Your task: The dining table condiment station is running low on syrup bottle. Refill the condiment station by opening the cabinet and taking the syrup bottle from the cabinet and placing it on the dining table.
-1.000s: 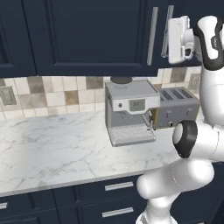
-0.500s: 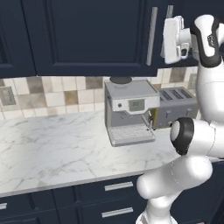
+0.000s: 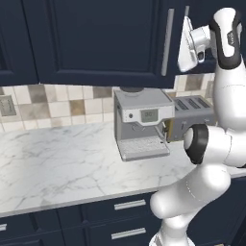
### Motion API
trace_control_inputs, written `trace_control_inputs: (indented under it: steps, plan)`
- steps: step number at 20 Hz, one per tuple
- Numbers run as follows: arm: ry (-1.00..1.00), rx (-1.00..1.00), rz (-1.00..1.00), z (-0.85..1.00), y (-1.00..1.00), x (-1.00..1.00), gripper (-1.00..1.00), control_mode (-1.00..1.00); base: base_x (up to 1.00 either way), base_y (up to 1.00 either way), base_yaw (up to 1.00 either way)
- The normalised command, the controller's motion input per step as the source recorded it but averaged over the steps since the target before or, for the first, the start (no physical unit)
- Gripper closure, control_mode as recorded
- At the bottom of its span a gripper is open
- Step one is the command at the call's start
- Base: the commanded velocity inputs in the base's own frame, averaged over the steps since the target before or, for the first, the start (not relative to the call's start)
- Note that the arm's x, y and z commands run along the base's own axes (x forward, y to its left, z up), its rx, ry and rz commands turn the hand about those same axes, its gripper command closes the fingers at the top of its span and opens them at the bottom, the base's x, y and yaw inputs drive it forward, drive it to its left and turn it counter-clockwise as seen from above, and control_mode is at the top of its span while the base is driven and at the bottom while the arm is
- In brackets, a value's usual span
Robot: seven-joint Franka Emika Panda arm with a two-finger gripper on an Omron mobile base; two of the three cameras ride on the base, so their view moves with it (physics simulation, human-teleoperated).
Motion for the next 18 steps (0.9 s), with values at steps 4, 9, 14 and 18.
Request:
trace_control_inputs:
  steps: [4, 9, 14, 18]
  plan:
    - [-0.04, -0.01, 0.39, 0.00, 0.89, -1.00, -1.00, -1.00, 0.00, 0.00, 0.00]
    - [-0.13, 0.00, 0.37, -0.09, 0.98, -1.00, -1.00, -1.00, 0.00, 0.00, 0.00]
    - [-0.23, 0.00, 0.35, -0.27, 1.00, -1.00, -1.00, -1.00, 0.00, 0.00, 0.00]
    - [-0.35, 0.00, 0.31, -0.37, 1.00, -1.00, -1.00, -1.00, 0.00, 0.00, 0.00]
